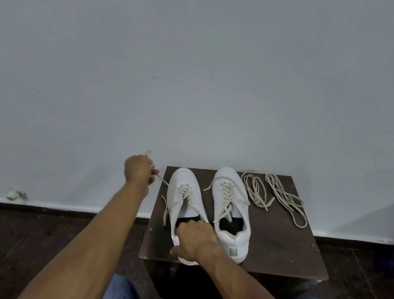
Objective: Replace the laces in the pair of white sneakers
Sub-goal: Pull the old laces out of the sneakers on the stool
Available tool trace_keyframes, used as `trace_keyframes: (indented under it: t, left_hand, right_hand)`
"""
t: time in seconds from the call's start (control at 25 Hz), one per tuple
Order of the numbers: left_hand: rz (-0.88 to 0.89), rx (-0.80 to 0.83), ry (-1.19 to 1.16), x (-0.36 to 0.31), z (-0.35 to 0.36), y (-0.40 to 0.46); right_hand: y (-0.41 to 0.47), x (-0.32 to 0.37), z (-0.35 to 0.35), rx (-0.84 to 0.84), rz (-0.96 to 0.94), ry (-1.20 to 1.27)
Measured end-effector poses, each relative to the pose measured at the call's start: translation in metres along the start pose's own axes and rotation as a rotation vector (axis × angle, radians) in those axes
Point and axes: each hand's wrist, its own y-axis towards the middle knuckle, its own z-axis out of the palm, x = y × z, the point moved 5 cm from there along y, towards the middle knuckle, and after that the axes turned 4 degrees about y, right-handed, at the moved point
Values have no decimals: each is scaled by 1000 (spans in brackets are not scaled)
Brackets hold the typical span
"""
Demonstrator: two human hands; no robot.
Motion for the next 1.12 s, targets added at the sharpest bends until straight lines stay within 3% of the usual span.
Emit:
trace_keyframes:
  t: [0.08,0.2,0.28,0.4,0.48,0.56,0.72,0.88,0.96,1.08,1.12]
  left_hand:
    - [-110,46,-277,-8,-10,4]
    - [-65,151,-131,-4,-5,-1]
    - [29,148,125,12,1,-6]
    - [361,146,868,43,8,-26]
    - [431,223,1070,69,9,-46]
    - [408,268,1121,89,8,-57]
    - [420,200,1067,88,3,-54]
    - [427,244,1086,86,10,-52]
    - [424,252,1089,87,12,-50]
    - [410,215,1123,87,12,-48]
    - [398,210,1124,87,12,-48]
  right_hand:
    - [0,-1,1,-4,1,2]
    - [0,-1,0,-12,-3,2]
    - [0,-1,0,-12,-10,0]
    - [2,-1,2,0,-30,1]
    - [2,-3,3,14,-57,40]
    - [2,-6,2,55,-122,97]
    - [-2,-18,-11,83,-210,331]
    - [5,-38,-61,-388,-109,602]
    - [23,-42,-72,-422,-34,481]
    - [52,-30,-54,-191,30,127]
    - [58,-24,-50,-194,32,39]
